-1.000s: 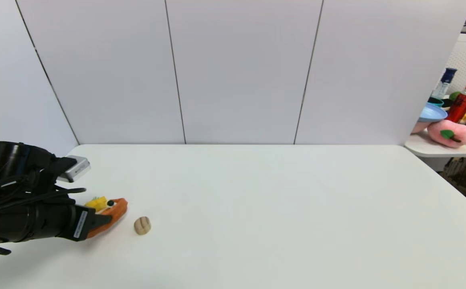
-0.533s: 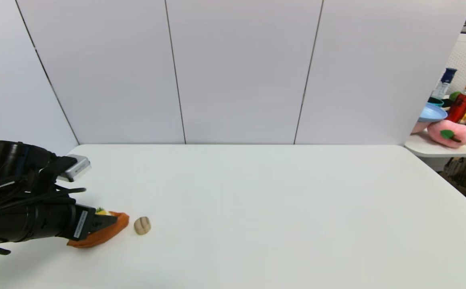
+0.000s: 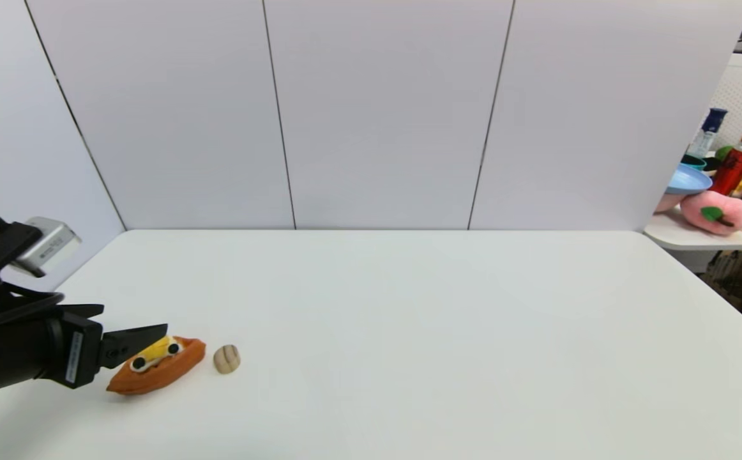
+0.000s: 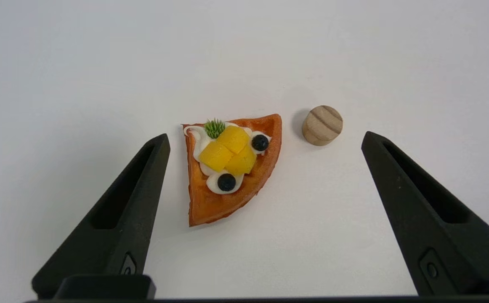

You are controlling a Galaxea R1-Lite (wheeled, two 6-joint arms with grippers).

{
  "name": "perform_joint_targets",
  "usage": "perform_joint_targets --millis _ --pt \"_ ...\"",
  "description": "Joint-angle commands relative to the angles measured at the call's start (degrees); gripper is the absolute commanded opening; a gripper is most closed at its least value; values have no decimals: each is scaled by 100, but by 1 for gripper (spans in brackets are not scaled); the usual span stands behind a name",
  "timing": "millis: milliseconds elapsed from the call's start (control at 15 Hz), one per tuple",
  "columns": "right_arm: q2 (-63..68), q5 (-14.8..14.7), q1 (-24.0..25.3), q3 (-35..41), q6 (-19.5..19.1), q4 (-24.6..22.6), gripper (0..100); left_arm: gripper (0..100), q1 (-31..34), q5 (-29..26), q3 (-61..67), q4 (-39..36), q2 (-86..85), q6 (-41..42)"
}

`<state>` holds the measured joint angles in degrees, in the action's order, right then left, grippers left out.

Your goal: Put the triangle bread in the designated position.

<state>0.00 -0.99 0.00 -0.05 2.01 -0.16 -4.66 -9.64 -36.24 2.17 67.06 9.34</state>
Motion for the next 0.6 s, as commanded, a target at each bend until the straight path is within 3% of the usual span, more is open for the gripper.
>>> perform_joint_targets --millis 67,267,533,600 --pt "9 2 0 -4 10 -2 100 100 360 -38 812 -6 -2338 182" --pt "9 2 0 -4 10 -2 100 100 1063 -46 1489 -6 -3797 253" --pt "9 -7 0 -4 1 -2 100 100 896 6 2200 -59 -5203 182" --pt "9 -7 0 5 1 -2 100 100 870 15 2394 -393 -5221 209"
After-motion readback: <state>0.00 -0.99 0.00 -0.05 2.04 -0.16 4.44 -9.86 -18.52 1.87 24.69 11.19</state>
